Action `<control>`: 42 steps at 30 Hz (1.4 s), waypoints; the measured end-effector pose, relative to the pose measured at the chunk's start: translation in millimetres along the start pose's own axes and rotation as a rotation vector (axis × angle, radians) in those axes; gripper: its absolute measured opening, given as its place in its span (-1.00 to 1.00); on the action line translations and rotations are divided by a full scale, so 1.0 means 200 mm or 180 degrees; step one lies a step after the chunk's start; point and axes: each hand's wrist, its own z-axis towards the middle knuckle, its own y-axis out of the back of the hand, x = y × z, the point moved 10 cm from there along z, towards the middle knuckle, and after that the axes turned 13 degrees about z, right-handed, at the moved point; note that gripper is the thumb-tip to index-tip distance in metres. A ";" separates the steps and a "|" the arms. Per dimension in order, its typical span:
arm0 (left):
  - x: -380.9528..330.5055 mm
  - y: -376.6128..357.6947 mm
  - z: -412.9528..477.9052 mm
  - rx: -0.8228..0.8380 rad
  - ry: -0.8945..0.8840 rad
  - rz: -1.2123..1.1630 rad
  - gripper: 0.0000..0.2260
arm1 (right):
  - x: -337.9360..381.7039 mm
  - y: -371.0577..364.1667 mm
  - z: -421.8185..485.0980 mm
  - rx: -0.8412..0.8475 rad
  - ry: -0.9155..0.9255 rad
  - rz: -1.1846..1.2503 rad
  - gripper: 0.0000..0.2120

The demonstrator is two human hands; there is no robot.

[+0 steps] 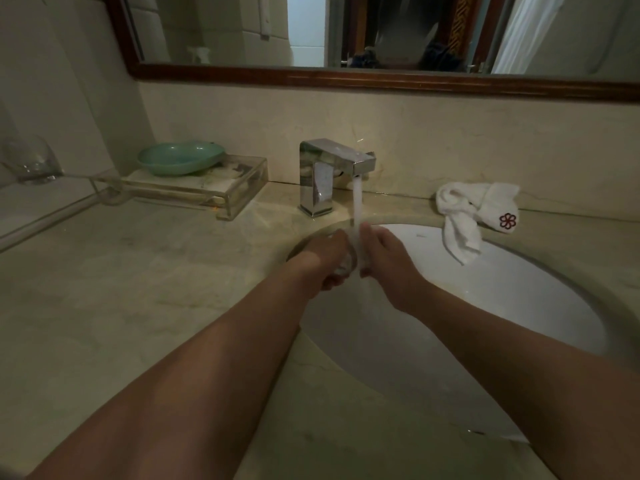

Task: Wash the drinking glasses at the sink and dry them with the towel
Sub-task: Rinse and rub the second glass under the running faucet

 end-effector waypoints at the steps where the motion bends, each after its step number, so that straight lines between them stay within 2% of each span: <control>1: 0.01 -0.01 0.00 0.0107 0.0062 -0.0040 -0.77 | 0.00 -0.03 0.00 0.0136 0.0052 -0.0085 -0.50; 2: 0.02 -0.02 0.00 0.0211 0.0122 -0.0076 -0.78 | 0.00 -0.04 -0.01 0.0146 0.0107 -0.0193 -0.47; 4: 0.03 -0.04 -0.01 0.0324 0.0243 -0.0238 -0.76 | 0.05 0.00 -0.01 -0.0081 0.0297 -0.0347 -0.58; 7: 0.04 -0.08 -0.02 0.0536 0.0389 -0.0475 -0.69 | 0.10 0.14 -0.01 -0.0731 0.0267 -0.0052 -0.64; 9: 0.03 -0.09 -0.04 0.0707 0.0378 -0.0565 -0.70 | 0.09 0.19 -0.02 -0.0964 0.0174 0.0129 -0.63; 12: 0.01 -0.11 -0.06 0.0940 0.0327 -0.0769 -0.76 | 0.11 0.10 -0.03 -0.0481 0.0243 0.0488 -0.64; 15: 0.03 -0.09 -0.05 0.0835 0.0461 -0.0965 -0.71 | 0.19 -0.07 -0.04 0.0409 0.0727 0.0042 -0.73; 17: 0.03 -0.08 -0.05 0.0835 0.0463 -0.0963 -0.64 | 0.18 -0.07 -0.03 0.0324 0.0776 -0.0250 -0.72; 19: 0.04 -0.08 -0.05 0.0808 0.0438 -0.0902 -0.59 | 0.18 0.01 -0.02 -0.0035 0.0612 -0.0087 -0.77; 23: 0.02 -0.06 -0.03 0.0491 0.0266 -0.0753 -0.68 | 0.11 0.15 -0.03 -0.0736 0.0131 -0.0028 -0.64; 25: 0.01 -0.06 -0.01 0.0376 0.0144 -0.0507 -0.69 | 0.08 0.13 -0.03 -0.0549 0.0091 0.0008 -0.64; 27: 0.01 -0.05 -0.01 0.0395 0.0115 -0.0449 -0.73 | 0.06 0.05 -0.03 -0.0076 0.0122 0.0096 -0.70; 29: 0.00 -0.05 -0.03 0.0516 0.0097 -0.0457 -0.74 | 0.07 -0.02 -0.04 0.0226 0.0139 -0.0023 -0.64; 30: -0.01 -0.05 -0.04 0.0592 0.0108 -0.0430 -0.73 | 0.07 -0.03 -0.04 0.0231 0.0157 -0.0056 -0.63; 33: -0.01 -0.05 -0.06 0.0543 0.0163 -0.0442 -0.76 | 0.11 0.02 -0.03 0.0018 0.0313 -0.0049 -0.77; 36: -0.03 -0.08 -0.10 0.0705 0.0184 -0.0680 -0.76 | 0.10 0.13 -0.03 -0.0366 0.0314 0.0120 -0.71; 37: -0.04 -0.09 -0.11 0.0776 0.0195 -0.0738 -0.76 | 0.10 0.12 -0.03 -0.0332 0.0280 0.0220 -0.71; 39: -0.03 -0.09 -0.11 0.0830 0.0265 -0.0869 -0.76 | 0.10 0.04 -0.03 0.0068 0.0208 0.0400 -0.74; 41: -0.01 -0.09 -0.10 0.0864 0.0405 -0.1012 -0.72 | 0.10 -0.05 -0.04 0.0470 0.0204 0.0325 -0.69; 42: 0.00 -0.09 -0.10 0.0828 0.0442 -0.1011 -0.68 | 0.10 -0.06 -0.04 0.0492 0.0244 0.0223 -0.69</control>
